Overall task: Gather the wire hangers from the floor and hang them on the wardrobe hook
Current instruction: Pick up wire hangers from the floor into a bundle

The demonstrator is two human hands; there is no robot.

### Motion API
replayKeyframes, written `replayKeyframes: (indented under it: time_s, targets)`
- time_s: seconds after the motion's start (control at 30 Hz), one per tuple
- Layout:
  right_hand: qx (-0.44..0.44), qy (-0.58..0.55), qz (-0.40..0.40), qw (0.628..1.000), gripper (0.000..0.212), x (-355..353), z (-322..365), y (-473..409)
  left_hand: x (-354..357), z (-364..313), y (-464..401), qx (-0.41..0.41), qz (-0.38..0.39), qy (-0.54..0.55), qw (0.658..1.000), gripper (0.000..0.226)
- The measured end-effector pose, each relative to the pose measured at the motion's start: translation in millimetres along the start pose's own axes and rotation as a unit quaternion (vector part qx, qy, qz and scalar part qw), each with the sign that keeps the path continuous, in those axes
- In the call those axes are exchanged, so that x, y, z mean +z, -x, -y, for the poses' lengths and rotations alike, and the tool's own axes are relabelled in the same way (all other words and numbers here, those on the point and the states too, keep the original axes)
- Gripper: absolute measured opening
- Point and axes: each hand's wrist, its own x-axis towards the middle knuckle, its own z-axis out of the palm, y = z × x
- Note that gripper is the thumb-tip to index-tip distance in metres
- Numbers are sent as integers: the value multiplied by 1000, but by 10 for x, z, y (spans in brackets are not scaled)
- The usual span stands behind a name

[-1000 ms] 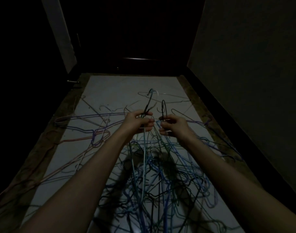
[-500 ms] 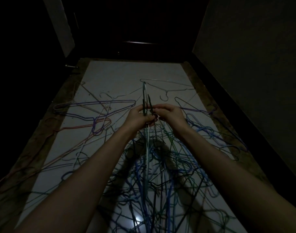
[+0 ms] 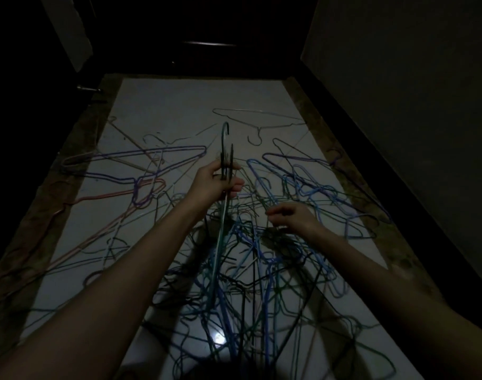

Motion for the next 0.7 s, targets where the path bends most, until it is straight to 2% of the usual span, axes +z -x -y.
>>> replayKeyframes:
  time_s: [0.17,0.33,0.5,0.6,0.67,0.7]
  targets:
    - [53,137,41,988,16,-179,-459,152,191,9,-1,-6,23,0,1000,21]
    - [100,167,148,970,12,-223,-663,323,332,-8,3,-12,39,-3,999,16]
    - [84,195,188,959,6,-133,-690,383,356,-14,44,-23,30,9,999,17]
    - [62,256,225,938,12,-61,-644,411,335,-43,59,-22,33,0,999,17]
    - [47,290,233,927,5,2,-637,439,300,-62,68,-17,30,-16,999,16]
    - [38,295,232,926,13,26,-639,450,283,-76,77,-14,27,-21,999,17]
